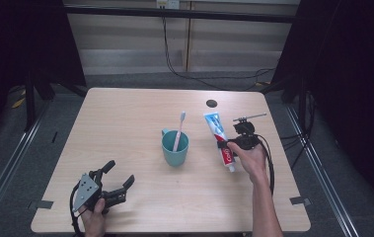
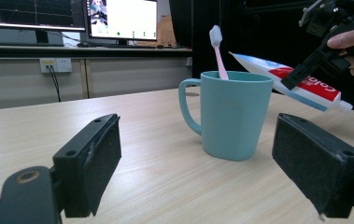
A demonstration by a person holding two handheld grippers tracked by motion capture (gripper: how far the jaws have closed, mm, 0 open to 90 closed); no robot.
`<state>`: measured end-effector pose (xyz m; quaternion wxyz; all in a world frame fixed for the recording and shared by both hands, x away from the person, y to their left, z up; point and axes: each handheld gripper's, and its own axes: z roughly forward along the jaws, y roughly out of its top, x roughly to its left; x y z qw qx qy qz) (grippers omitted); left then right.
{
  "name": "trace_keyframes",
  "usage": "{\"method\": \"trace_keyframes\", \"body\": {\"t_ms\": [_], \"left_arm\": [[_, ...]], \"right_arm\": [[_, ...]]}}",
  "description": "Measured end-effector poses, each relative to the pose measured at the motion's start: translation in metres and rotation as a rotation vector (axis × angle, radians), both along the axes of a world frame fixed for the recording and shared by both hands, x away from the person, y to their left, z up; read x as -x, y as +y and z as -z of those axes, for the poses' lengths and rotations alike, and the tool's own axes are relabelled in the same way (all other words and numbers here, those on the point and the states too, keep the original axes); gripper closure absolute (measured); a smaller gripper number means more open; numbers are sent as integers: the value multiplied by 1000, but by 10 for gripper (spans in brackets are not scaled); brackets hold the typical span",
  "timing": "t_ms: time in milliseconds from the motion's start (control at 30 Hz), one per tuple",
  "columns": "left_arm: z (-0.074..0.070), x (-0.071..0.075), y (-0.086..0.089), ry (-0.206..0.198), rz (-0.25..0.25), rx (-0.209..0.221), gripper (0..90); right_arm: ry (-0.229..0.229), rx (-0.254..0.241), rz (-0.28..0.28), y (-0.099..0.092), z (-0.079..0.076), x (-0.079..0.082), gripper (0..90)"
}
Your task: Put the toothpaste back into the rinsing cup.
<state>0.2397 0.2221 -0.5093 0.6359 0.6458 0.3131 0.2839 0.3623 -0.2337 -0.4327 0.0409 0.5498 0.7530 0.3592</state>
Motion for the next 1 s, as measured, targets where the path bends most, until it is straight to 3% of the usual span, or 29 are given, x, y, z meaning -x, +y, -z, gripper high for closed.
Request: {"method": "trace_keyframes", "body": {"t_ms": [400,600,1000], "left_arm": [[0,0,0,-1,2,-3,155],[0,0,0,-1,3,-3,155],[0,0,0,-2,2,-1,155]], "right_arm": [[-126,-73,5,-4,-11,7,726],[-211,-119,10,-5,-18,11,726],[-348,-154,0,-6,-25,18,724]]}}
